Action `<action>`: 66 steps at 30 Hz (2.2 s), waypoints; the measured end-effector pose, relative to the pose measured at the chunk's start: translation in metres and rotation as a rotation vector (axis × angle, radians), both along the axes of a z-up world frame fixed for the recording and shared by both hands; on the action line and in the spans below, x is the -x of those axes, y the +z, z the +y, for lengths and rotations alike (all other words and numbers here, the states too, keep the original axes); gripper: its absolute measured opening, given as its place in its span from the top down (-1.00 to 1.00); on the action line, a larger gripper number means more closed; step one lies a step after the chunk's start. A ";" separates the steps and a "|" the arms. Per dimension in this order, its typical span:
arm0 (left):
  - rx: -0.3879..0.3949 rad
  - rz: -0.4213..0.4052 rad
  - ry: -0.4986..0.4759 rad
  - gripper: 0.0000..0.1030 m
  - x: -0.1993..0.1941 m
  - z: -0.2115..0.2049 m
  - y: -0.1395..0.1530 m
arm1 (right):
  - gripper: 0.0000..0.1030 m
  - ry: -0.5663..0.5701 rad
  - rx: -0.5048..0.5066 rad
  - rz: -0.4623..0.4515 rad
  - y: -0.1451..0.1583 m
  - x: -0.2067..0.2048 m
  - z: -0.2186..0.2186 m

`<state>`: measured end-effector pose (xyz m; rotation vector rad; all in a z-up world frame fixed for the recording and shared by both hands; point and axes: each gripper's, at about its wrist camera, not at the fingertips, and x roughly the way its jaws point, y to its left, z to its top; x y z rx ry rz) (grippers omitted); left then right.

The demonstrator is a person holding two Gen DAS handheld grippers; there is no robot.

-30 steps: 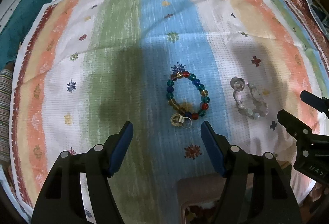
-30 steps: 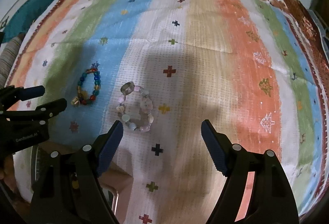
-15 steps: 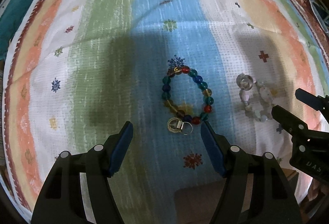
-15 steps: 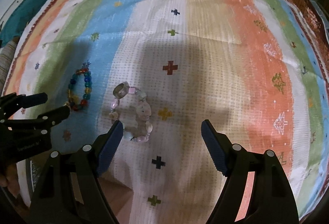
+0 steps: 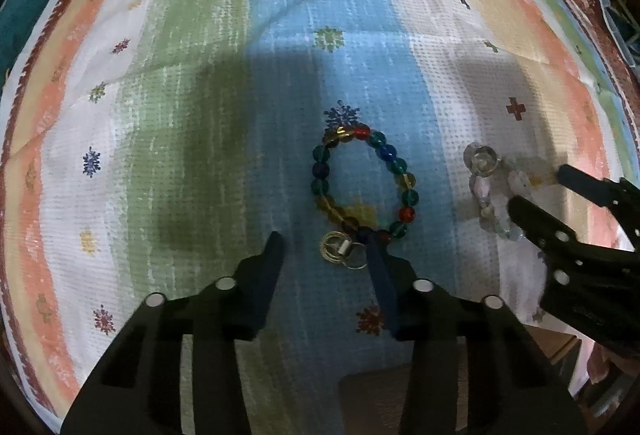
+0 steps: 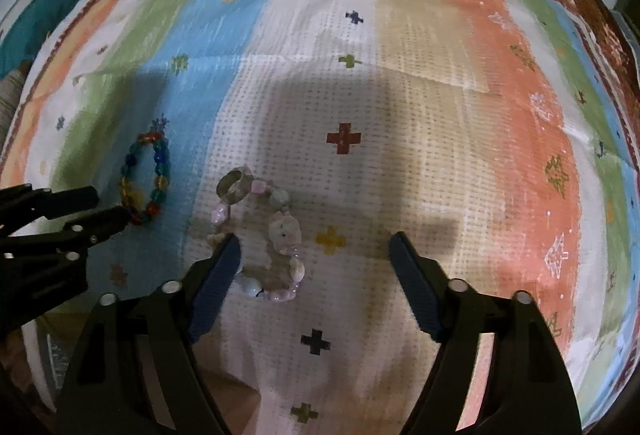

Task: Organize jewelry
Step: 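Move both open tools toward the white stone bracelet and multicolour bead bracelet, then grasp the white stone bracelet with the right tool while the left tool grasps the small gold ring, then lift the white stone bracelet and gold ring and carry them over the tin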

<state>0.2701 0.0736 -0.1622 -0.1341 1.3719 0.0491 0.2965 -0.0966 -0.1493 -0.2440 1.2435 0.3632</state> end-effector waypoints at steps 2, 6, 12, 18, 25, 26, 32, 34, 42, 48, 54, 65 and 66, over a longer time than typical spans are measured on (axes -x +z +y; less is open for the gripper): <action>0.010 0.001 -0.006 0.46 0.000 -0.003 -0.001 | -0.15 0.002 0.017 0.002 -0.004 0.000 0.001; 0.019 0.000 -0.025 0.63 0.000 -0.009 -0.005 | 0.34 0.012 0.014 0.002 -0.004 0.000 0.001; 0.013 -0.006 -0.025 0.69 0.001 -0.011 -0.002 | 0.74 0.034 -0.005 0.013 -0.004 0.004 0.002; 0.018 -0.035 -0.008 0.70 0.002 -0.006 0.011 | 0.75 0.017 -0.016 -0.007 0.007 0.005 -0.004; 0.018 -0.068 -0.013 0.70 0.009 -0.008 0.028 | 0.75 0.022 -0.026 -0.057 0.029 0.010 -0.007; 0.016 -0.076 -0.014 0.70 0.010 -0.009 0.031 | 0.75 0.023 -0.029 -0.062 0.031 0.012 -0.007; 0.021 -0.103 -0.011 0.70 0.011 -0.011 0.044 | 0.75 0.020 -0.058 -0.089 0.048 0.019 -0.011; 0.021 -0.113 -0.010 0.70 0.014 -0.011 0.048 | 0.75 0.018 -0.066 -0.098 0.053 0.020 -0.013; 0.026 -0.138 0.013 0.70 0.025 -0.009 0.060 | 0.86 0.008 -0.080 -0.110 0.062 0.028 -0.020; 0.037 -0.161 0.017 0.70 0.032 -0.013 0.071 | 0.87 0.010 -0.090 -0.115 0.066 0.036 -0.021; 0.046 -0.182 0.004 0.70 0.039 -0.021 0.081 | 0.87 0.022 -0.110 -0.130 0.077 0.046 -0.020; 0.030 -0.228 -0.028 0.70 0.054 -0.032 0.102 | 0.87 0.040 -0.128 -0.169 0.097 0.064 -0.020; 0.027 -0.230 -0.027 0.70 0.054 -0.032 0.103 | 0.87 0.040 -0.132 -0.171 0.099 0.065 -0.021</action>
